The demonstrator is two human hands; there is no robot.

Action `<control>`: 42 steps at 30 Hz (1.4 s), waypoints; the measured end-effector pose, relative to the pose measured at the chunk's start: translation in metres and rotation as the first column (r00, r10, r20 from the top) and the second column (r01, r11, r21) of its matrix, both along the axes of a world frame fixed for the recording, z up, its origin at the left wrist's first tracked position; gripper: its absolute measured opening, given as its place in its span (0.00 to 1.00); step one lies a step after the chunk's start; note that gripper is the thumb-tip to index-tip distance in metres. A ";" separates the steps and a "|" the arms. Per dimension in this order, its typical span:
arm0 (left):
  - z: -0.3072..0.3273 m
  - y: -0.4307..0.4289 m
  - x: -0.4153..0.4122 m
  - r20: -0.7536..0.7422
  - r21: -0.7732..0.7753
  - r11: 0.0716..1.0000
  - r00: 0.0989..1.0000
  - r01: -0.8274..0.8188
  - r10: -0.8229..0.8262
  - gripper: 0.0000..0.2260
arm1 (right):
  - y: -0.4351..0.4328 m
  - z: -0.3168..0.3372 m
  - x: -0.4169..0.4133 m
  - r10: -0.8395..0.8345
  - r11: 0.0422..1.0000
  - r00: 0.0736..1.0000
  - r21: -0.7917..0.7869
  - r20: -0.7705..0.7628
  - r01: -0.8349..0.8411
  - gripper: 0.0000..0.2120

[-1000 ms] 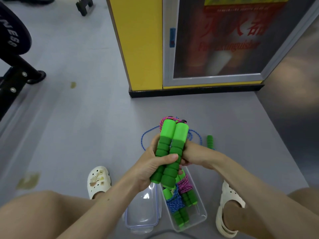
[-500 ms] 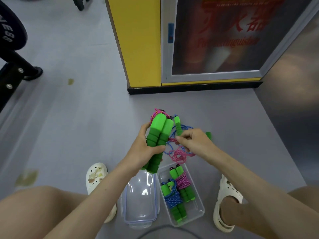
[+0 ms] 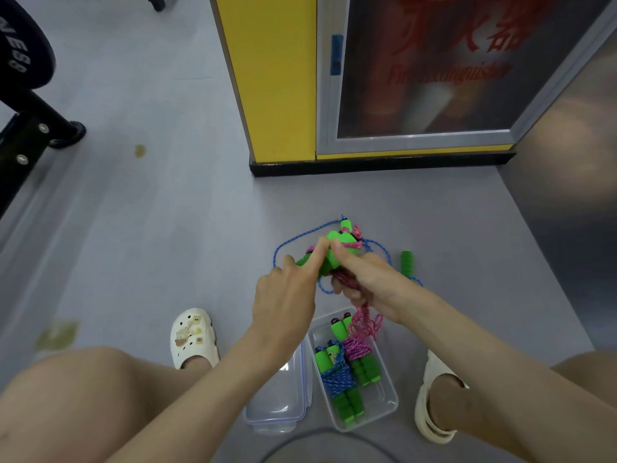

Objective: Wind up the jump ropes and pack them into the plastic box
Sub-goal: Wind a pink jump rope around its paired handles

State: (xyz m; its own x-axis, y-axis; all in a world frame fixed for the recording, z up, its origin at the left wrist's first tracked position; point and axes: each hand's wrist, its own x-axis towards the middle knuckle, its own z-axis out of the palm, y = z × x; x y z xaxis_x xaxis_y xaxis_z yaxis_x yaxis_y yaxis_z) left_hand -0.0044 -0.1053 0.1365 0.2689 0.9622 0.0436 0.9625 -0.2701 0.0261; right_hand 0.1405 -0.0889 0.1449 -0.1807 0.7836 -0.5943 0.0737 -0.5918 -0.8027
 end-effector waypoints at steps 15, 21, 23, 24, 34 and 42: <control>0.002 0.020 -0.006 0.695 -0.670 0.723 0.484 0.168 0.532 0.39 | 0.008 -0.008 0.018 -0.130 0.989 0.976 0.042 -0.173 0.139 0.20; 0.009 0.019 -0.011 0.560 -0.793 0.431 0.237 0.430 0.794 0.22 | 0.007 -0.006 0.019 -0.117 0.987 0.955 0.071 -0.274 0.141 0.16; 0.008 0.020 -0.012 0.540 -0.787 0.411 0.192 0.460 0.819 0.22 | 0.007 -0.008 0.019 -0.118 0.982 0.948 0.108 -0.295 0.156 0.18; 0.009 0.020 -0.011 0.536 -0.778 0.405 0.172 0.480 0.827 0.21 | 0.007 -0.010 0.019 -0.117 0.980 0.950 0.121 -0.290 0.157 0.20; 0.004 0.017 -0.002 0.647 -0.732 0.593 0.070 0.336 0.759 0.20 | 0.003 -0.013 0.014 -0.017 0.990 0.988 0.143 0.156 -0.006 0.33; 0.003 0.021 -0.009 0.702 -0.711 0.681 0.125 0.176 0.701 0.21 | 0.001 -0.010 0.014 0.061 0.985 0.957 0.137 0.283 -0.103 0.19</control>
State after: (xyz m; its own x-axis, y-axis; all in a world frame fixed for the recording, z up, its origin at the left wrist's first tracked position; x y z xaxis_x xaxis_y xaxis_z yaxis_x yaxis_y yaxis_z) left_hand -0.0133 -0.0842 0.1392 0.1604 0.8529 -0.4969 0.0474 0.4962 0.8669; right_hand 0.1544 -0.0882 0.1350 -0.0928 0.8562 -0.5082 0.3483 -0.4502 -0.8222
